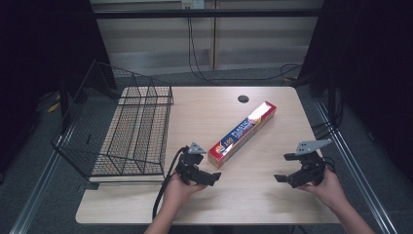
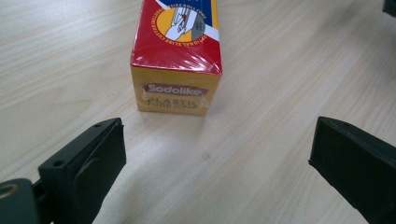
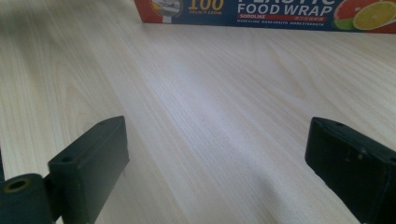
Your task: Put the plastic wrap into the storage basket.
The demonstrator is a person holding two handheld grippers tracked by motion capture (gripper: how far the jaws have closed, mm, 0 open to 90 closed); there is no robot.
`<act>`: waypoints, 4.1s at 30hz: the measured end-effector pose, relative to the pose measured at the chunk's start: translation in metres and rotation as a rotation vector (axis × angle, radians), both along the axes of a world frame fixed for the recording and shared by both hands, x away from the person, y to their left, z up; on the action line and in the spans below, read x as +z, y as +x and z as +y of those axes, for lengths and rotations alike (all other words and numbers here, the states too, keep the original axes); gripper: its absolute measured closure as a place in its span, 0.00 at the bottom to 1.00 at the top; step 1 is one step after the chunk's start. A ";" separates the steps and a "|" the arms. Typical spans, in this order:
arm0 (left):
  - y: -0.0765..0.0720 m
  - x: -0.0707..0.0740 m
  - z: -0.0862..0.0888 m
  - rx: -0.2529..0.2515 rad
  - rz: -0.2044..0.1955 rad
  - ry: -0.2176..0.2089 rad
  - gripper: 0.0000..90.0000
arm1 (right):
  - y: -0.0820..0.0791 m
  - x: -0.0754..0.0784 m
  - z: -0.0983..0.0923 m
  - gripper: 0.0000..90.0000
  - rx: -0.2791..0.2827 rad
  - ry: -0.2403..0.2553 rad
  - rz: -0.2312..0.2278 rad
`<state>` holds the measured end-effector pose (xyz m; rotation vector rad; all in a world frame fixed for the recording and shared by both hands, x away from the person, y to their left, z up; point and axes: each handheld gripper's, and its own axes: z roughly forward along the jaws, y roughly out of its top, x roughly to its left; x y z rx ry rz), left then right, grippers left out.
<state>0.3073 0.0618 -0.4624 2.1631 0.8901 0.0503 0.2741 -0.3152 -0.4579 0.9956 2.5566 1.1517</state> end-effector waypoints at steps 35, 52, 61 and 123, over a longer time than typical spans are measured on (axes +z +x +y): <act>0.056 0.043 -0.048 -0.073 0.074 0.124 0.06 | -0.002 0.001 -0.008 0.07 -0.018 -0.012 -0.022; 0.082 0.047 -0.067 -0.066 0.095 0.124 0.08 | -0.001 0.002 -0.007 0.06 -0.017 0.009 -0.028; 0.092 0.042 -0.081 -0.066 0.115 0.149 0.07 | -0.001 0.002 -0.007 0.06 -0.021 0.006 -0.036; 0.114 0.015 -0.118 -0.039 0.107 0.326 0.39 | 0.002 0.006 -0.005 0.06 -0.005 0.023 -0.058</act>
